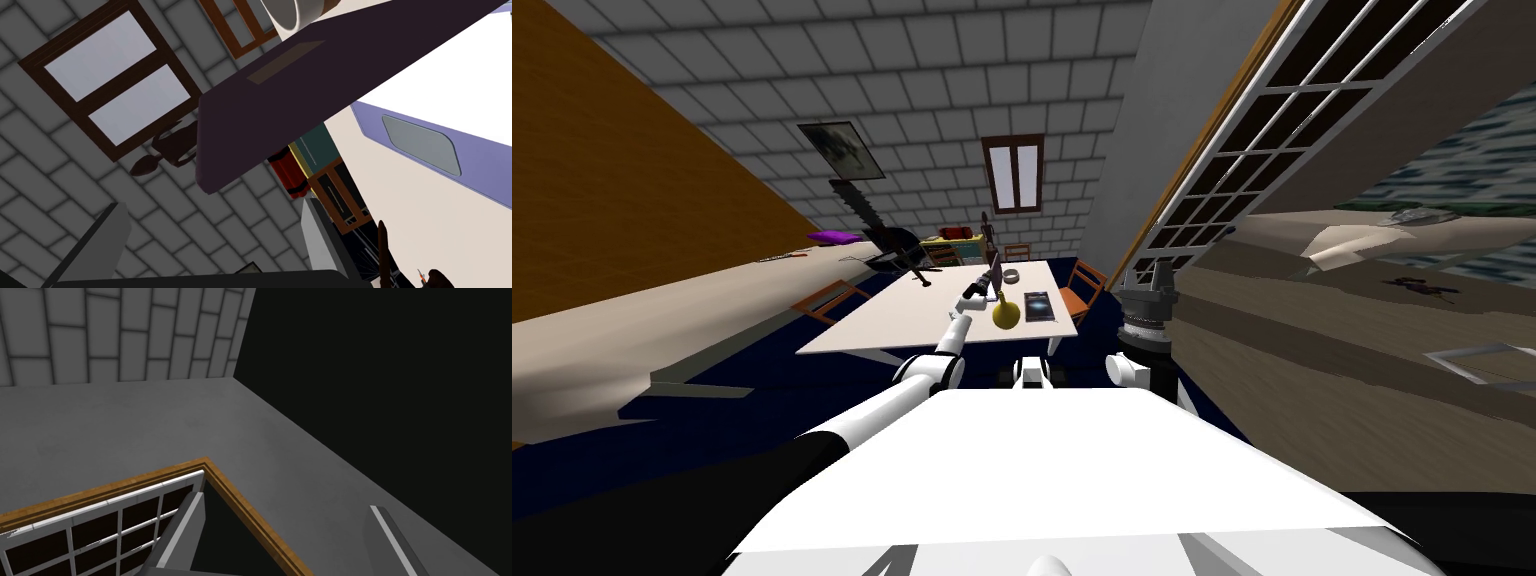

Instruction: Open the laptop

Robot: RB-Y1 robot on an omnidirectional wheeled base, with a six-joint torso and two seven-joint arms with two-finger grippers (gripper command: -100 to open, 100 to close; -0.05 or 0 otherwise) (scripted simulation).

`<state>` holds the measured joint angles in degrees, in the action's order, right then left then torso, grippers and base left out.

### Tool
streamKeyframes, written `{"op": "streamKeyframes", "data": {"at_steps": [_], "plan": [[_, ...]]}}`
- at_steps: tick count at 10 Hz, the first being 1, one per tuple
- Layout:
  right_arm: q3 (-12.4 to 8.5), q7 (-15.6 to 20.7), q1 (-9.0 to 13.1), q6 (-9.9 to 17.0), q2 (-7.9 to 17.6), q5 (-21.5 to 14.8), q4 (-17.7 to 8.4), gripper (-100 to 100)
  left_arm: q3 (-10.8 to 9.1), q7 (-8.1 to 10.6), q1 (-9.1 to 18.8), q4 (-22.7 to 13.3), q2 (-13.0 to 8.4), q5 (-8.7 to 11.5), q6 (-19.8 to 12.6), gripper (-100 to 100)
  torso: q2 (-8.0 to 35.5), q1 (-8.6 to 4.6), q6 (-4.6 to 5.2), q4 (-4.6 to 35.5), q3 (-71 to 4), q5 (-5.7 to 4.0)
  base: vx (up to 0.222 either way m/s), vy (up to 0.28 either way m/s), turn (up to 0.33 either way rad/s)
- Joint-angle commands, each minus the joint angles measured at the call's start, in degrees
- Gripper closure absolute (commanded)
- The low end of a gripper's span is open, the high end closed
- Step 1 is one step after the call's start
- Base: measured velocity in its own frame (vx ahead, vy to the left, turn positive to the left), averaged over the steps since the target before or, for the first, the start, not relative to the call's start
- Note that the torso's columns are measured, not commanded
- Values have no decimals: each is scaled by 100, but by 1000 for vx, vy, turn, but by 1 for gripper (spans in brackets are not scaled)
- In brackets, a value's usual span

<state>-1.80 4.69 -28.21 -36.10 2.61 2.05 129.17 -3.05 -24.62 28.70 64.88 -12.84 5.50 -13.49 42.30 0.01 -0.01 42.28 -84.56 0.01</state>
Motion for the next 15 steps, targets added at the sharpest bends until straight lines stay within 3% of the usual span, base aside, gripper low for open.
{"op": "streamKeyframes", "data": {"at_steps": [1,7,10,11,12,15], "plan": [[0,0,0,0,0,0,0,0,-41,-98,344,-445,-54,9,-239,-100,1,-1,1,1,0,0,15,-8,-24],[0,0,0,0,0,0,0,0,-81,-231,809,-1029,-170,46,-558,-100,-1,-1,1,0,-1,-1,11,-5,-10],[0,0,-1,0,0,0,0,0,-82,-214,745,-989,-158,30,-511,-100,-25,-1,1,-5,-14,-1,52,0,-11],[0,0,-1,0,0,0,0,0,-83,-212,744,-993,-157,26,-501,100,-10,-1,1,-4,-8,0,8,0,3],[0,0,0,0,0,0,0,0,-129,-53,725,-1003,-29,191,-413,100,10,-1,2,4,6,0,-5,126,-3],[-2,0,0,0,2,0,-1,0,-199,186,698,-1018,163,437,-279,100,-13,46,0,-19,-7,33,-7,207,-36]]}}
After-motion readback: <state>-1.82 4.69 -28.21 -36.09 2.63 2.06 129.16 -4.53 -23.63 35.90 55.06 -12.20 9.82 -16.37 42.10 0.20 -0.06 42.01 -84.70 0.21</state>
